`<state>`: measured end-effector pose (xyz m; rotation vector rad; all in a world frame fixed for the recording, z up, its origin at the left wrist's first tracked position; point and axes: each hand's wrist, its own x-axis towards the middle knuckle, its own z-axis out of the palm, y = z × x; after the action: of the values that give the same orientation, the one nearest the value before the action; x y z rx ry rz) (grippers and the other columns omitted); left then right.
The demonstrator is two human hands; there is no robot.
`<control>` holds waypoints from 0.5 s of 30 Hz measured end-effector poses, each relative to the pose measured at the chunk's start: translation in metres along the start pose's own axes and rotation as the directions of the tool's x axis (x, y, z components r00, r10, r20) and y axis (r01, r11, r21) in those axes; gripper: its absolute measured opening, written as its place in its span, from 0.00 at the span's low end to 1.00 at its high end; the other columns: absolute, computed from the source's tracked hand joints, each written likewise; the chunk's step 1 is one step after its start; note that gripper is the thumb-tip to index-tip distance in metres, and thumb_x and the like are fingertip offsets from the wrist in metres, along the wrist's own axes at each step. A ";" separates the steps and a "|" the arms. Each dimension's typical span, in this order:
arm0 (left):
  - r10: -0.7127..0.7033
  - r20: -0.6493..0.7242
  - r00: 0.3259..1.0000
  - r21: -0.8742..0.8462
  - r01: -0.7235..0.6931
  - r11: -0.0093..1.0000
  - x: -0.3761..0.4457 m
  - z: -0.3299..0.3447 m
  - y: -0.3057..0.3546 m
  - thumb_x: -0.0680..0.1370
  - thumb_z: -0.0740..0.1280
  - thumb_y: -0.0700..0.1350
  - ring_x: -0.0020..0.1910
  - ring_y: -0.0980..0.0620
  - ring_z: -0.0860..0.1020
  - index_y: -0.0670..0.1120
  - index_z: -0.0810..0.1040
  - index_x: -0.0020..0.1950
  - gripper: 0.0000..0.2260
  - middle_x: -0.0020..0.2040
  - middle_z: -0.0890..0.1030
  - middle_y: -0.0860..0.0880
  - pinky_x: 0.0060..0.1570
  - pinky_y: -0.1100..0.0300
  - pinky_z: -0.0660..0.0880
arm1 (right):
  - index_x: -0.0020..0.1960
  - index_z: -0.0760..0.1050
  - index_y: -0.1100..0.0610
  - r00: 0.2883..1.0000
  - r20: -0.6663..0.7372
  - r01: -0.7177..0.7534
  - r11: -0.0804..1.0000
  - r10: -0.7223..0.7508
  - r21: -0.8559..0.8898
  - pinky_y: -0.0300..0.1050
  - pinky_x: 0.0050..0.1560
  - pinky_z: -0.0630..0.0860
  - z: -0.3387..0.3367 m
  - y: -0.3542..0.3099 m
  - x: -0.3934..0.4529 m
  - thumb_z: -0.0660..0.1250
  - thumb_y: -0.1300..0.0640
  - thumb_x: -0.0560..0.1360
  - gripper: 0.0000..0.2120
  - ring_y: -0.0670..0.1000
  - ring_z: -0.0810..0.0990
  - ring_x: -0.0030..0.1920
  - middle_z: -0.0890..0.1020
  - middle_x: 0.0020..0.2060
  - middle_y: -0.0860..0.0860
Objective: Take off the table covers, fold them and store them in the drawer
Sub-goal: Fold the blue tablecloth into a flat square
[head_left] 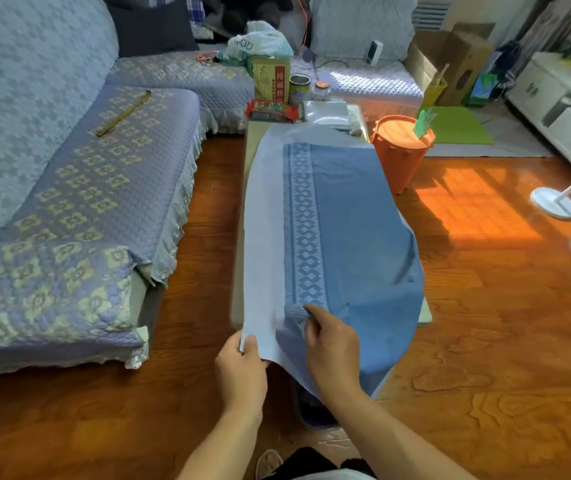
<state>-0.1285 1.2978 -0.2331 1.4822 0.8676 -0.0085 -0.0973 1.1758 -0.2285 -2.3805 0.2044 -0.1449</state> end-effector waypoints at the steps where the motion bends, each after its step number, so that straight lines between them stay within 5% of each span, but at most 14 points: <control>1: -0.047 0.021 0.999 -0.025 0.048 0.999 0.002 -0.003 0.001 0.83 0.61 0.39 0.48 0.49 0.84 0.49 0.82 0.51 0.10 0.50 0.86 0.48 0.43 0.57 0.82 | 0.56 0.83 0.50 0.997 0.003 -0.080 0.997 0.080 0.012 0.49 0.47 0.74 -0.001 0.001 0.002 0.62 0.58 0.80 0.13 0.57 0.82 0.48 0.86 0.46 0.51; 3: -0.097 0.120 0.988 -0.005 0.098 0.995 0.002 -0.009 0.003 0.84 0.61 0.38 0.50 0.50 0.84 0.48 0.81 0.52 0.10 0.51 0.85 0.47 0.40 0.63 0.81 | 0.38 0.76 0.55 0.983 -0.006 -0.184 0.982 0.184 0.038 0.50 0.38 0.65 -0.007 0.001 0.015 0.61 0.58 0.79 0.13 0.60 0.76 0.40 0.78 0.31 0.52; 7: 0.075 0.205 0.976 0.224 -0.121 0.967 -0.002 -0.022 0.001 0.83 0.64 0.39 0.51 0.53 0.83 0.59 0.74 0.61 0.15 0.55 0.84 0.53 0.45 0.60 0.82 | 0.32 0.66 0.59 0.969 -0.178 -0.163 0.984 0.173 0.070 0.50 0.36 0.59 -0.048 -0.024 0.061 0.60 0.55 0.81 0.19 0.58 0.73 0.36 0.70 0.28 0.52; 9: 0.262 0.231 0.937 0.366 -0.333 0.869 -0.003 -0.027 0.003 0.83 0.64 0.39 0.48 0.54 0.82 0.64 0.72 0.66 0.20 0.51 0.82 0.59 0.49 0.55 0.81 | 0.35 0.73 0.59 0.923 -0.384 0.028 0.991 0.026 0.133 0.51 0.37 0.63 -0.072 -0.043 0.072 0.61 0.54 0.81 0.17 0.56 0.74 0.35 0.75 0.30 0.53; 11: 0.358 0.305 0.883 0.389 -0.459 0.799 -0.004 -0.025 0.011 0.83 0.62 0.35 0.43 0.57 0.84 0.57 0.81 0.61 0.18 0.48 0.82 0.60 0.48 0.58 0.82 | 0.44 0.81 0.58 0.841 -0.477 0.341 0.934 -0.255 0.102 0.48 0.39 0.71 -0.077 -0.058 0.057 0.62 0.56 0.80 0.11 0.52 0.78 0.36 0.82 0.36 0.52; 13: 0.284 0.374 0.883 0.266 -0.396 0.879 -0.006 -0.020 0.024 0.82 0.61 0.31 0.46 0.57 0.85 0.50 0.86 0.50 0.19 0.46 0.86 0.55 0.46 0.63 0.82 | 0.50 0.82 0.56 0.793 -0.249 0.565 0.824 -0.556 -0.041 0.46 0.39 0.77 -0.050 -0.051 0.026 0.64 0.57 0.78 0.09 0.53 0.82 0.41 0.84 0.44 0.50; 15: 0.180 0.410 0.894 0.086 -0.235 0.968 -0.007 -0.016 0.036 0.81 0.59 0.29 0.49 0.51 0.86 0.45 0.86 0.48 0.18 0.44 0.87 0.49 0.48 0.60 0.82 | 0.54 0.81 0.55 0.758 0.011 0.646 0.748 -0.653 -0.151 0.49 0.37 0.80 -0.020 -0.029 0.000 0.66 0.55 0.77 0.09 0.54 0.82 0.44 0.83 0.48 0.49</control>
<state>-0.1230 1.3134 -0.1969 1.6192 0.3792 -0.2083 -0.0971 1.1836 -0.1942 -2.4969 -0.6402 -0.5261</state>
